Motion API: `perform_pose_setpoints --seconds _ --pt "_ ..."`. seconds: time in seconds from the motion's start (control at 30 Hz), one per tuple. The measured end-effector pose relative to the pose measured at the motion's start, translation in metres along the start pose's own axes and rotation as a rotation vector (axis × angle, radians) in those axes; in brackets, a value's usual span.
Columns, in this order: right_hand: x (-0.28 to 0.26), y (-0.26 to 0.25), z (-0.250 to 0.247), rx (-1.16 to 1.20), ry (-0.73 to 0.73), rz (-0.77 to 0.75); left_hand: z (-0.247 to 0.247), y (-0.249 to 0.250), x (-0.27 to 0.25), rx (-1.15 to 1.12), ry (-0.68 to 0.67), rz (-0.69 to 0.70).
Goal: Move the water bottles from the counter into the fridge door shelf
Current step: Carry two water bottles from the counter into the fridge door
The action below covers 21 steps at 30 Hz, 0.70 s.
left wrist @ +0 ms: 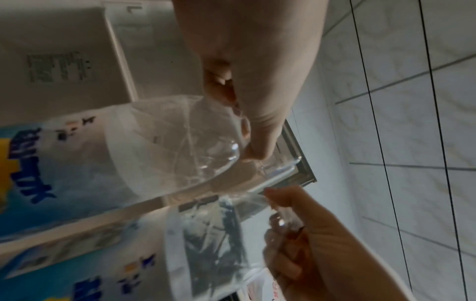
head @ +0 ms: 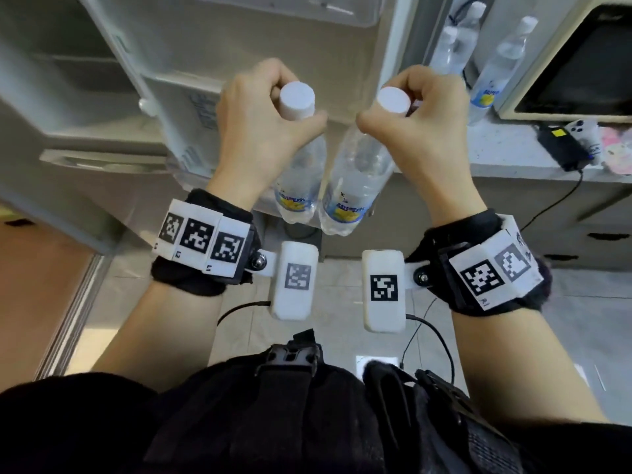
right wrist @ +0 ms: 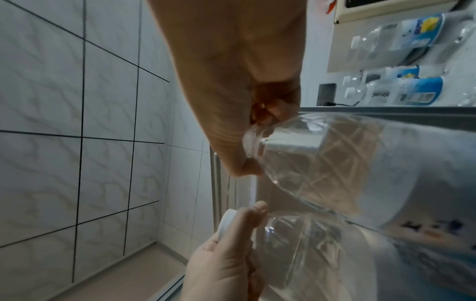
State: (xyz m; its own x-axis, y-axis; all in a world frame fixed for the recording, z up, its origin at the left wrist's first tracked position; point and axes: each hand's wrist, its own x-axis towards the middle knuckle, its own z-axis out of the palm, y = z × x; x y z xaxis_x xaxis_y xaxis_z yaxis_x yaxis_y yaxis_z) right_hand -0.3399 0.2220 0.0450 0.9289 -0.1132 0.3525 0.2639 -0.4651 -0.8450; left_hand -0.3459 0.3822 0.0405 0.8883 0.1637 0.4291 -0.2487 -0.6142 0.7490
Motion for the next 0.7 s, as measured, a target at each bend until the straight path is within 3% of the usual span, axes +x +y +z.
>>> perform_pose_setpoints --seconds 0.2,0.37,0.7 --pt "0.016 -0.007 0.037 0.007 0.099 -0.068 -0.016 -0.035 0.041 0.011 0.018 0.137" --pt "0.021 0.012 0.067 0.009 0.190 -0.005 0.001 -0.063 0.057 -0.005 -0.029 0.182" --pt "0.001 0.069 0.103 -0.068 0.145 0.090 0.051 -0.113 0.042 -0.028 -0.188 0.173"
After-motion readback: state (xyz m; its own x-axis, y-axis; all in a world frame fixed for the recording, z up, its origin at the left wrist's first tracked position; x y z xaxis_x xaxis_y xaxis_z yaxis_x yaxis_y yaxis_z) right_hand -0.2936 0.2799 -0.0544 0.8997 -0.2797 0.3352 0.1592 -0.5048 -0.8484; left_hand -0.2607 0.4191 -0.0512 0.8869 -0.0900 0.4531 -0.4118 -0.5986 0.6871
